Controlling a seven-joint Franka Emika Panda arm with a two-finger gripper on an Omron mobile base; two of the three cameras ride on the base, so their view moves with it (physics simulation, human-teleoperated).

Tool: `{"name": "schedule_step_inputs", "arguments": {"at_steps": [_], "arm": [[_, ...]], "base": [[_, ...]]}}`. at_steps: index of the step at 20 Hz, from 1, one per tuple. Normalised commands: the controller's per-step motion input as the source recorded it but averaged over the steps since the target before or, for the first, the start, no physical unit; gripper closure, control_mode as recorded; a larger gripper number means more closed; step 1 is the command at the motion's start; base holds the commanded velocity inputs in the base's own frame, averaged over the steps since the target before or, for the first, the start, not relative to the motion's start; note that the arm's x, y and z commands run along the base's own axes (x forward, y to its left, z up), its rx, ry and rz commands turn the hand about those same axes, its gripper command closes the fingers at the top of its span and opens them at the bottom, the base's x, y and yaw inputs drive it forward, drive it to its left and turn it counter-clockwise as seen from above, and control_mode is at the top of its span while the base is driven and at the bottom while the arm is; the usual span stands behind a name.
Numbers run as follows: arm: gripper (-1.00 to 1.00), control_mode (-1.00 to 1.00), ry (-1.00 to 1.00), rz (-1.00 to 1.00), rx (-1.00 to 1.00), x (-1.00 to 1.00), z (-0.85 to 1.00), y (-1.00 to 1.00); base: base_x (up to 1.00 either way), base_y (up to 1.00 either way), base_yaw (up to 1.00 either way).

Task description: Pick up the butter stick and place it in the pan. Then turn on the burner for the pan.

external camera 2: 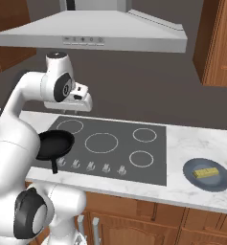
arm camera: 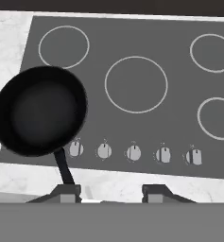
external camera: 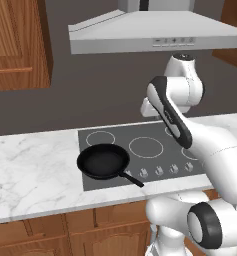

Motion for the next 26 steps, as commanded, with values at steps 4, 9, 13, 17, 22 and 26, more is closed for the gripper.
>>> {"name": "schedule_step_inputs", "arguments": {"at_steps": [4,9,13,17,22,26], "arm": [[-1.00,-1.00,-0.05,0.00,0.01,-0.06,-0.07,-0.21],[-1.00,-1.00,-0.01,-0.03,0.13,-0.37,-0.21,-0.71],[-1.00,-1.00,0.02,-0.11,0.12,-0.51,-0.42,-0.53],[-1.00,-1.00,0.07,-0.10,0.06,-0.49,-0.54,-0.53],[-1.00,-1.00,0.08,-0.15,0.07,-0.12,-0.38,-0.87],[-1.00,-1.00,0.08,-0.23,0.11,0.07,-0.26,-1.00]], "base": [[0.00,0.00,0.00],[0.00,0.00,0.00],[0.00,0.00,0.00],[0.00,0.00,0.00],[0.00,0.00,0.00],[0.00,0.00,0.00]]}}
